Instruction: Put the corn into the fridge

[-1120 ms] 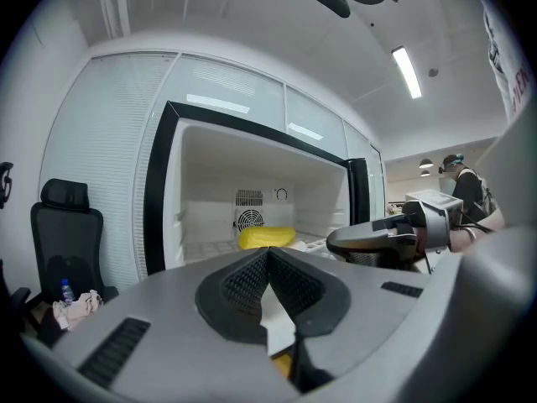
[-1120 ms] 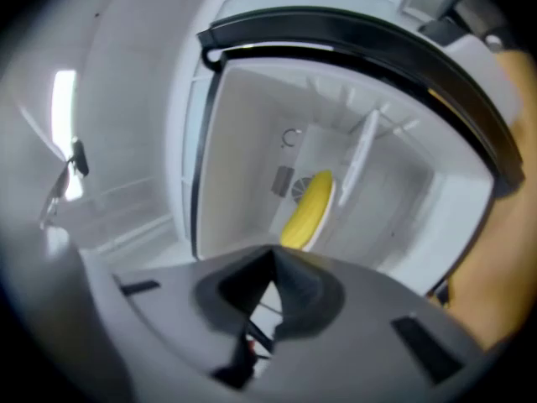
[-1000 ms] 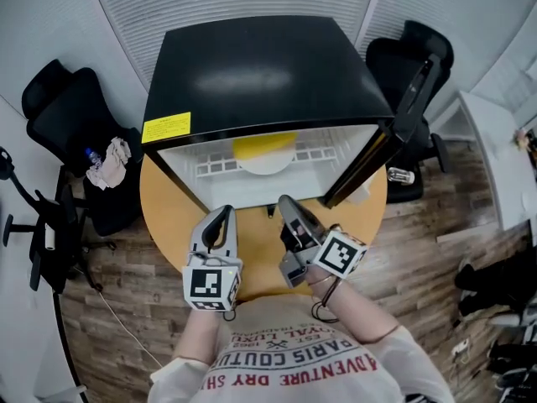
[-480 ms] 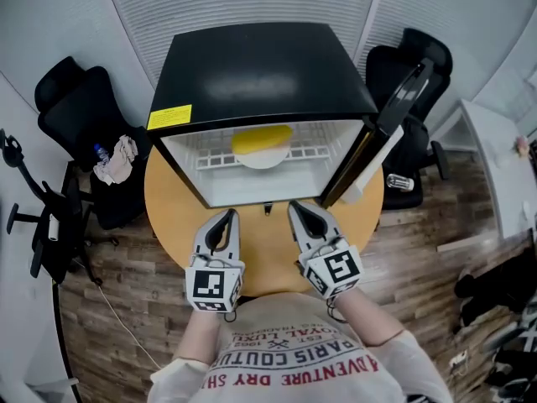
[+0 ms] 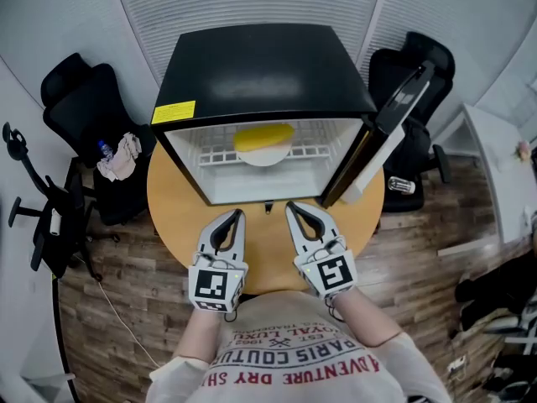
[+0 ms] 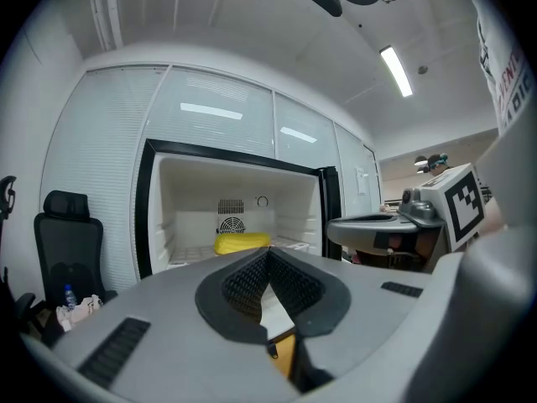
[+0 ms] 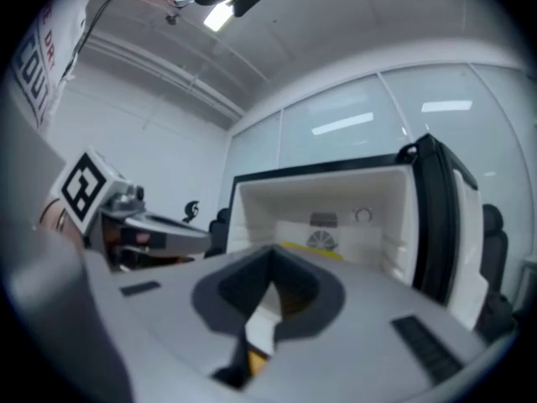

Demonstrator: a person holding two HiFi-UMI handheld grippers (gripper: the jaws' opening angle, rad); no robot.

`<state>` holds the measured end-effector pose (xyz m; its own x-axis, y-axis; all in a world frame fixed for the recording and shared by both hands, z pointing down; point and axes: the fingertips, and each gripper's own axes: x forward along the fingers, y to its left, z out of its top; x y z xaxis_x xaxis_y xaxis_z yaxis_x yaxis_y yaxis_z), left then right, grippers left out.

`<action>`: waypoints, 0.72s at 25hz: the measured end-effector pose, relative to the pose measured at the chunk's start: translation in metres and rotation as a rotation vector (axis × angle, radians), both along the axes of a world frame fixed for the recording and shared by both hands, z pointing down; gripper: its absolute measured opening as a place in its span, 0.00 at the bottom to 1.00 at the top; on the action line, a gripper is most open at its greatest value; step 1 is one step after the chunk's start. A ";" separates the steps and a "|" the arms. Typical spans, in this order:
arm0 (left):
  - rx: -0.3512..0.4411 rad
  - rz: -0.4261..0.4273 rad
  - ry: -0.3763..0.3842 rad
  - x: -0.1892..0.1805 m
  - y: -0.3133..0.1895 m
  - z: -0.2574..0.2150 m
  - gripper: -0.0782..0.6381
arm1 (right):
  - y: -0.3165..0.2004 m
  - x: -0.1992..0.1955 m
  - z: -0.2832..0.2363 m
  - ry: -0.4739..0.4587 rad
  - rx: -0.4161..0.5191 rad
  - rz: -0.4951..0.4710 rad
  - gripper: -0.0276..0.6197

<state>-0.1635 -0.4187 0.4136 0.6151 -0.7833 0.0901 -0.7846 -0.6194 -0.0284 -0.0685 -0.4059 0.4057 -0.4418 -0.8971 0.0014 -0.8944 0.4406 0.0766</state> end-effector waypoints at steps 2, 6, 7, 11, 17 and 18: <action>-0.001 0.005 0.004 0.002 0.002 -0.001 0.15 | 0.000 0.000 0.000 -0.014 -0.010 -0.001 0.09; 0.009 0.010 0.005 0.003 0.001 -0.004 0.15 | -0.001 -0.002 -0.002 0.005 -0.006 -0.004 0.09; 0.016 0.011 0.000 0.003 0.001 -0.006 0.15 | -0.001 -0.004 -0.003 0.014 -0.005 -0.008 0.09; 0.029 0.017 -0.009 0.004 -0.001 -0.011 0.15 | -0.002 -0.016 -0.004 0.046 -0.012 -0.028 0.09; 0.036 0.025 -0.006 0.005 -0.005 -0.013 0.15 | -0.008 -0.020 -0.008 0.027 -0.009 -0.020 0.09; 0.032 0.023 -0.001 0.005 -0.005 -0.013 0.15 | -0.008 -0.020 -0.008 0.026 -0.008 -0.019 0.09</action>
<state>-0.1584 -0.4239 0.4010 0.6331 -0.7713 0.0658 -0.7700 -0.6362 -0.0487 -0.0885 -0.4141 0.3974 -0.4582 -0.8886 0.0207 -0.8838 0.4579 0.0959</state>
